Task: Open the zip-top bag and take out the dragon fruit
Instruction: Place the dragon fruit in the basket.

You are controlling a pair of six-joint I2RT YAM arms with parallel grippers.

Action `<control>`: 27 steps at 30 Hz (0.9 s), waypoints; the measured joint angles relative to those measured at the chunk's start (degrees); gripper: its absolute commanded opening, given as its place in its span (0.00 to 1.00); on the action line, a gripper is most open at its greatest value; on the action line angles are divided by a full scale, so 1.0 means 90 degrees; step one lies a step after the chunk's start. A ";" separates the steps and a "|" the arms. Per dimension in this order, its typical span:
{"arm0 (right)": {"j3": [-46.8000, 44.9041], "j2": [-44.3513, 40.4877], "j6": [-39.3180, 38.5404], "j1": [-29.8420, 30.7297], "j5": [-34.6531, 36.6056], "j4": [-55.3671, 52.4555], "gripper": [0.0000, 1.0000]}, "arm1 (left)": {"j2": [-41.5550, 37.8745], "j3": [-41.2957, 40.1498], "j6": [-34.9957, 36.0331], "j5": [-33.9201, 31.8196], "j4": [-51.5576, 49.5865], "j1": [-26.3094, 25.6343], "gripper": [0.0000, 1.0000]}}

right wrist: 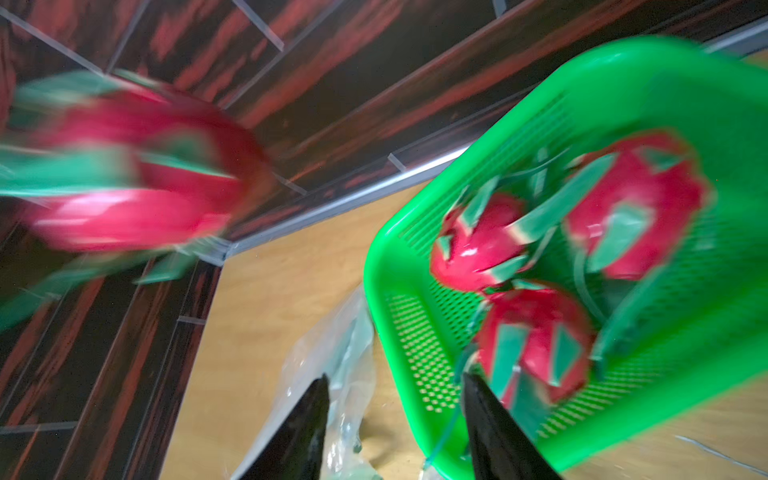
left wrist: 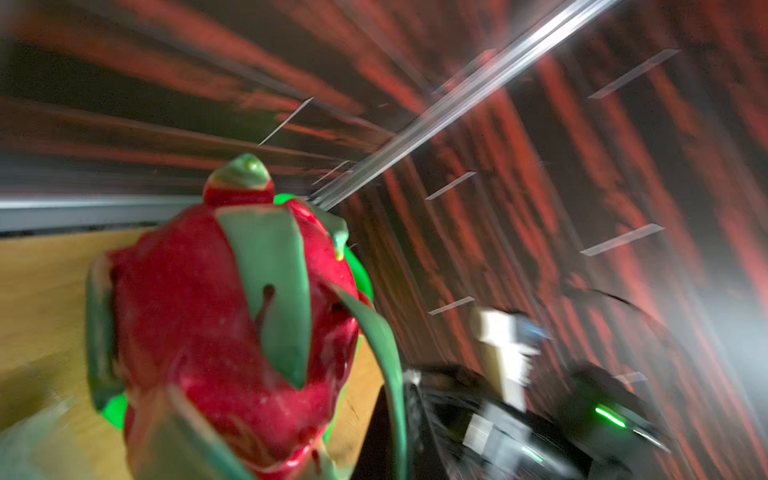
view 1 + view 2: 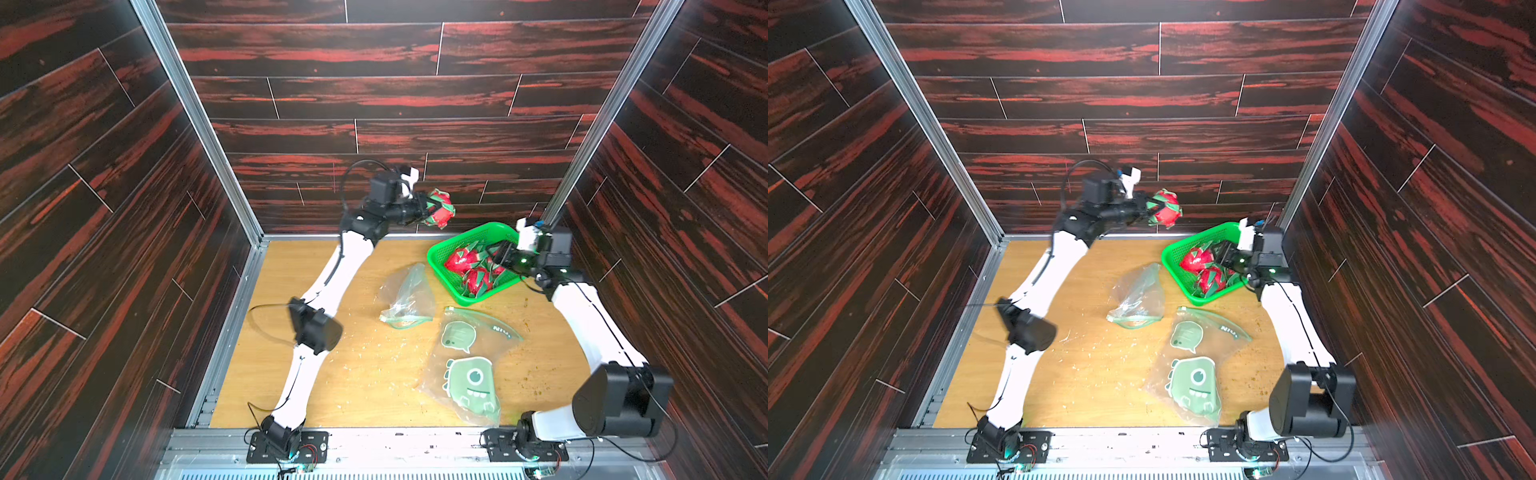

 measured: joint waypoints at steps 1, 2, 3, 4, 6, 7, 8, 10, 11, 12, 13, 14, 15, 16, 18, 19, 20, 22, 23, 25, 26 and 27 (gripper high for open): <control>0.0000 -0.0073 0.0000 -0.0029 0.0051 0.0002 0.56 | 0.0270 0.0124 -0.0024 -0.0092 0.0005 -0.0041 0.00; 0.0000 -0.0126 0.0000 -0.0049 0.0095 0.0002 0.56 | 0.0520 0.0158 -0.0039 -0.0214 0.0000 -0.0092 0.00; -0.0002 -0.0172 0.0000 -0.0063 0.0129 -0.0002 0.56 | 0.0704 0.0138 -0.0044 -0.0338 -0.0041 -0.0141 0.00; -0.0002 -0.0199 0.0000 -0.0078 0.0148 -0.0002 0.56 | 0.0840 0.0063 -0.0046 -0.0442 -0.0068 -0.0189 0.00; -0.0024 -0.0228 0.0000 -0.0090 0.0177 -0.0007 0.56 | 0.1015 -0.0301 -0.0019 -0.0590 -0.0068 -0.0308 0.00; -0.0036 -0.0238 0.0000 -0.0092 0.0187 -0.0024 0.56 | 0.1020 -0.0442 0.0029 -0.0665 0.0002 -0.0379 0.00; -0.0049 -0.0238 0.0000 -0.0095 0.0199 -0.0046 0.56 | 0.1013 -0.0588 0.0049 -0.0784 0.0029 -0.0464 0.00; -0.0066 -0.0238 0.0000 -0.0107 0.0204 -0.0073 0.56 | 0.1013 -0.0823 0.0066 -0.0918 0.0146 -0.0593 0.00; -0.0075 -0.0238 0.0002 -0.0124 0.0209 -0.0083 0.56 | 0.1013 -0.0947 0.0073 -0.0969 0.0189 -0.0653 0.00; -0.0083 -0.0238 0.0005 -0.0138 0.0211 -0.0092 0.56 | 0.1013 -0.1044 0.0087 -0.1030 0.0211 -0.0726 0.00; -0.0085 -0.0238 0.0005 -0.0153 0.0209 -0.0097 0.56 | 0.1013 -0.1105 0.0087 -0.1086 0.0223 -0.0782 0.00; -0.0092 -0.0238 0.0010 -0.0163 0.0209 -0.0097 0.56 | 0.1013 -0.1156 0.0087 -0.1151 0.0216 -0.0843 0.00; -0.0097 -0.0238 0.0019 -0.0165 0.0209 -0.0097 0.56 | 0.1013 -0.1200 0.0090 -0.1224 0.0211 -0.0891 0.00; -0.0102 -0.0238 0.0022 -0.0168 0.0209 -0.0097 0.56 | 0.1013 -0.1222 0.0090 -0.1248 0.0204 -0.0925 0.00; -0.0112 -0.0238 0.0024 -0.0172 0.0206 -0.0100 0.56 | 0.1013 -0.1234 0.0090 -0.1355 0.0180 -0.1005 0.08; -0.0112 -0.0238 0.0024 -0.0172 0.0206 -0.0100 0.56 | 0.1013 -0.1234 0.0087 -0.1401 0.0170 -0.1032 0.15; -0.0112 -0.0238 0.0024 -0.0175 0.0204 -0.0100 0.56 | 0.1013 -0.1234 0.0066 -0.1455 0.0170 -0.1071 0.24; -0.0112 -0.0238 0.0027 -0.0180 0.0204 -0.0100 0.56 | 0.1013 -0.1224 -0.0002 -0.1535 0.0194 -0.1146 0.37; -0.0112 -0.0238 0.0024 -0.0185 0.0204 -0.0100 0.56 | 0.1013 -0.1185 -0.0019 -0.1576 0.0187 -0.1175 0.42; -0.0114 -0.0238 0.0024 -0.0199 0.0206 -0.0097 0.56 | 0.1037 -0.0996 -0.0007 -0.1649 0.0063 -0.1212 0.54; -0.0119 -0.0238 0.0024 -0.0204 0.0209 -0.0092 0.57 | 0.1071 -0.0782 0.0012 -0.1700 -0.0058 -0.1219 0.61; -0.0134 -0.0238 0.0022 -0.0211 0.0211 -0.0090 0.57 | 0.1107 -0.0561 0.0068 -0.1753 -0.0172 -0.1224 0.64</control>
